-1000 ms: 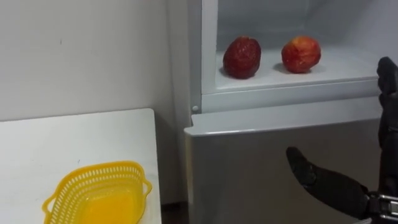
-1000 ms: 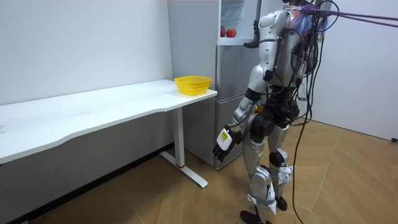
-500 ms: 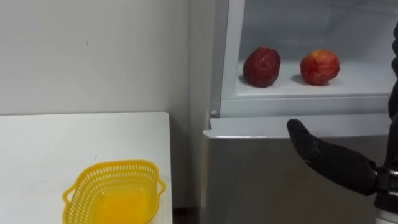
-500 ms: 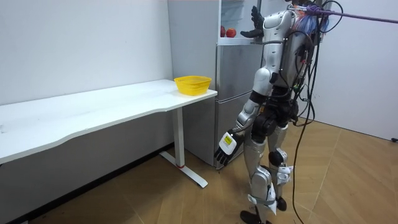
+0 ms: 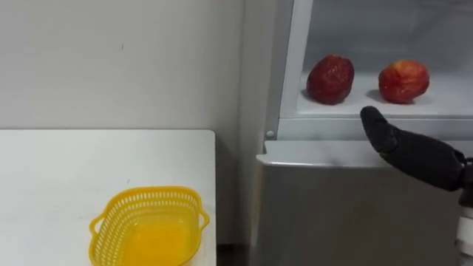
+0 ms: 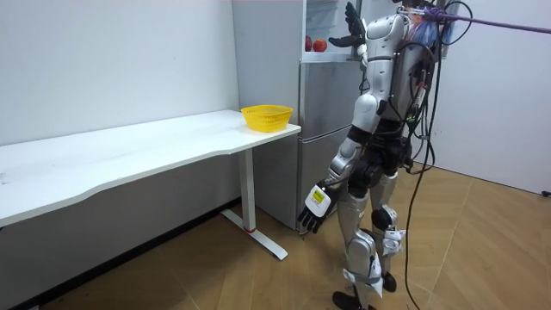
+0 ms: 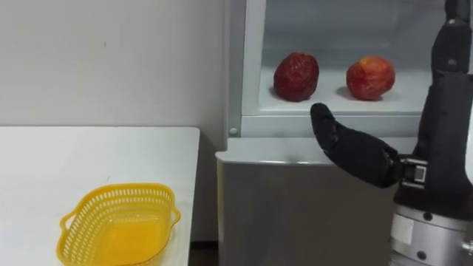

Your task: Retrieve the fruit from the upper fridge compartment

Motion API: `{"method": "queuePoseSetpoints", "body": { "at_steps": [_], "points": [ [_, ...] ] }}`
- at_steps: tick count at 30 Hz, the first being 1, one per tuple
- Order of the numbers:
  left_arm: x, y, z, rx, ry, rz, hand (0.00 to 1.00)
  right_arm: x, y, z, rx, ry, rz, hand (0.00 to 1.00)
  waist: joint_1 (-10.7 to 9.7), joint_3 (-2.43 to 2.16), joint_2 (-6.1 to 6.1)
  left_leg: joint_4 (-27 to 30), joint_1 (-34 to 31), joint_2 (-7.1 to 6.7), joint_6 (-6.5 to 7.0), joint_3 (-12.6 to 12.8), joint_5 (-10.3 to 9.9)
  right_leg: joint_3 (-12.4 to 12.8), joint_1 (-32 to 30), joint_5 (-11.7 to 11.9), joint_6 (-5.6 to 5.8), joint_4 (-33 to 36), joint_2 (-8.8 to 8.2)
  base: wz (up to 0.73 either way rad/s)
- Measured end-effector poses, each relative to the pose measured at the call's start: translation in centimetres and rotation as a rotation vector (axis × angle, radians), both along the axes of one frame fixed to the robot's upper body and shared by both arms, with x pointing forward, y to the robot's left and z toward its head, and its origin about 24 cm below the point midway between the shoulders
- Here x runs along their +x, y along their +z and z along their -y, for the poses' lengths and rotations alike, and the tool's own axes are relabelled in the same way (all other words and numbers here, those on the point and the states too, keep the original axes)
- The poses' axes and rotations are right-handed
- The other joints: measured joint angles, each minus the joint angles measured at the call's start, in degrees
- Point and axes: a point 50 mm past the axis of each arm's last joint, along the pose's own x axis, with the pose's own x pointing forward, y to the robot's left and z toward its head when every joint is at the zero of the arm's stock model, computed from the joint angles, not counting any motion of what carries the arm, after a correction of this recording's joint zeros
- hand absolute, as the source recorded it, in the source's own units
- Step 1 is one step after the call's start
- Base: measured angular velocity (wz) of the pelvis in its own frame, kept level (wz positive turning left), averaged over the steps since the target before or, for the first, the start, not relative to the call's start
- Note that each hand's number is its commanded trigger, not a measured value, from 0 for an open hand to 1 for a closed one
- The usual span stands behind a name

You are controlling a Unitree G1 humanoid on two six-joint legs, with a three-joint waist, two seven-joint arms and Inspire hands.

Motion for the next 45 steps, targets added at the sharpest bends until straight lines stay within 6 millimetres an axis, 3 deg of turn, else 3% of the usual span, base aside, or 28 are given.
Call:
{"method": "queuePoseSetpoints", "body": {
  "at_steps": [4, 9, 22, 27, 30, 36, 45],
  "points": [
    [0.1, 0.1, -0.2, 0.003, 0.014, 0.004, 0.00, 0.9, 0.5, -0.1, 0.003, 0.017, -0.012, 0.00, 0.25, 0.08, -0.46, 0.02, -0.12, -0.02, 0.00, -0.11, 0.00, -0.25, 0.00, -0.01, 0.01, -0.01, -0.06, 0.01],
    [0.1, 0.1, -0.5, 0.004, 0.018, -0.010, 0.00, 2.3, 0.8, 0.4, 0.045, 0.042, -0.059, 0.00, 0.33, -0.32, -1.08, 0.06, -0.13, -0.07, 0.01, -0.89, 0.02, -1.41, 0.35, -0.01, 0.01, 0.07, -0.20, 0.07],
    [0.8, 0.3, -0.8, -0.002, 0.025, -0.007, 0.00, 4.7, 1.2, 0.9, 0.045, 0.018, -0.127, 0.00, 1.66, 0.01, -1.55, 1.07, -1.23, -0.17, 0.06, -1.45, 0.09, -1.81, -0.09, -0.01, 0.01, 0.11, -0.35, 0.02],
    [0.9, 0.3, -1.0, 0.010, 0.013, -0.019, 0.00, 5.8, 2.6, 1.5, 0.004, 0.002, -0.135, 0.00, 1.86, -0.31, -2.14, 1.01, -1.37, -0.15, 0.06, -1.80, 0.09, -2.22, -0.04, -0.01, 0.01, 0.07, -0.32, 0.04],
    [0.9, 0.4, -1.4, 0.030, -0.015, -0.033, 0.00, 6.6, 2.1, 2.1, 0.000, -0.016, -0.188, 0.00, 1.81, -0.64, -2.77, 1.45, -1.66, -0.14, 0.05, -2.36, 0.11, -2.76, 0.05, -0.01, 0.00, 0.12, -0.35, 0.10],
    [0.7, 0.5, -1.8, 0.045, -0.027, -0.051, 0.00, 7.3, 1.2, 2.3, 0.017, 0.006, -0.258, 0.00, 1.83, -0.21, -3.31, 1.91, -2.19, -0.13, 0.05, -2.78, 0.11, -3.11, -0.06, -0.01, 0.00, 0.05, -0.40, 0.02],
    [-0.1, 0.5, -2.0, 0.035, -0.022, -0.084, 0.00, 7.9, 2.0, 2.3, 0.036, 0.041, -0.257, 0.00, 1.72, -0.02, -3.03, 2.10, -3.10, -0.14, 0.04, -3.45, 0.11, -4.57, -0.11, 0.01, -0.02, 0.12, -0.60, 0.06]
  ]
}}
